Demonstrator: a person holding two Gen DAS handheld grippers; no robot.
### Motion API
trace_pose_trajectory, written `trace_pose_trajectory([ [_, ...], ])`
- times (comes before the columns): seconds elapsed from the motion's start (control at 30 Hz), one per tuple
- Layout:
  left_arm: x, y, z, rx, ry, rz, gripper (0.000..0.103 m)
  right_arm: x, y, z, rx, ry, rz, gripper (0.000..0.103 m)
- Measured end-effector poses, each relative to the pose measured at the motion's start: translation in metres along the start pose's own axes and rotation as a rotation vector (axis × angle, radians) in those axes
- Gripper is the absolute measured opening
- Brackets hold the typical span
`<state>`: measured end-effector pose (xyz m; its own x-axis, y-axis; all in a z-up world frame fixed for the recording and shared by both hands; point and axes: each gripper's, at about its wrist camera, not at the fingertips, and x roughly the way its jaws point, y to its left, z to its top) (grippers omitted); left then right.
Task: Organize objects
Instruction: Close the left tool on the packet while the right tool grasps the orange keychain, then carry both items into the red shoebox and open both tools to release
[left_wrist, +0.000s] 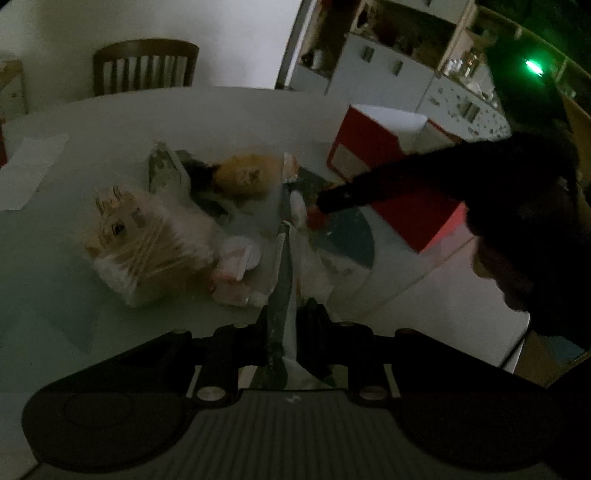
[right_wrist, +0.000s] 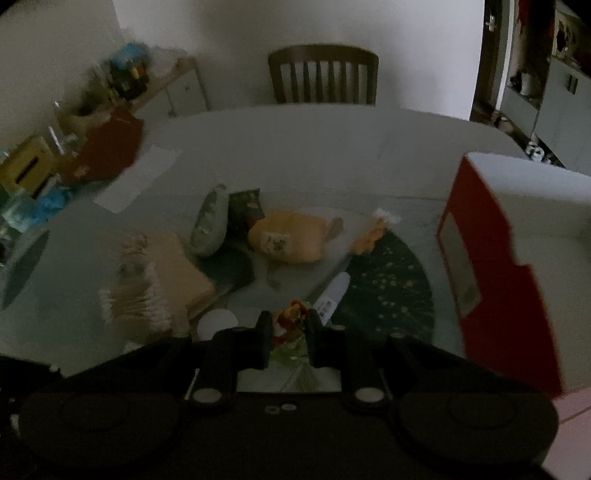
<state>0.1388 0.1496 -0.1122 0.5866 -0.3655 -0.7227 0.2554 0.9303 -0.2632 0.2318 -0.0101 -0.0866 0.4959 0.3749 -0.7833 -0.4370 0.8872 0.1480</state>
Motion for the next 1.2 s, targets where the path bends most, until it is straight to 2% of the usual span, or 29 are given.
trace_pose_trajectory([
  [0.33,-0.01,-0.039,0.027,-0.047,-0.047,0.041,0.021,-0.056,-0.044,0.0,0.014,-0.047,0.102,0.013],
  [0.53,-0.002,-0.075,0.052,-0.021,-0.062,0.041,0.021,-0.091,-0.079,0.008,0.027,-0.081,0.11,0.013],
  [0.93,0.037,-0.148,0.113,0.089,-0.081,0.019,0.021,-0.124,-0.159,0.023,0.074,-0.191,0.055,0.013],
  [1.2,0.077,-0.186,0.153,0.145,-0.071,0.009,0.021,-0.123,-0.215,0.025,0.118,-0.208,-0.018,0.013],
])
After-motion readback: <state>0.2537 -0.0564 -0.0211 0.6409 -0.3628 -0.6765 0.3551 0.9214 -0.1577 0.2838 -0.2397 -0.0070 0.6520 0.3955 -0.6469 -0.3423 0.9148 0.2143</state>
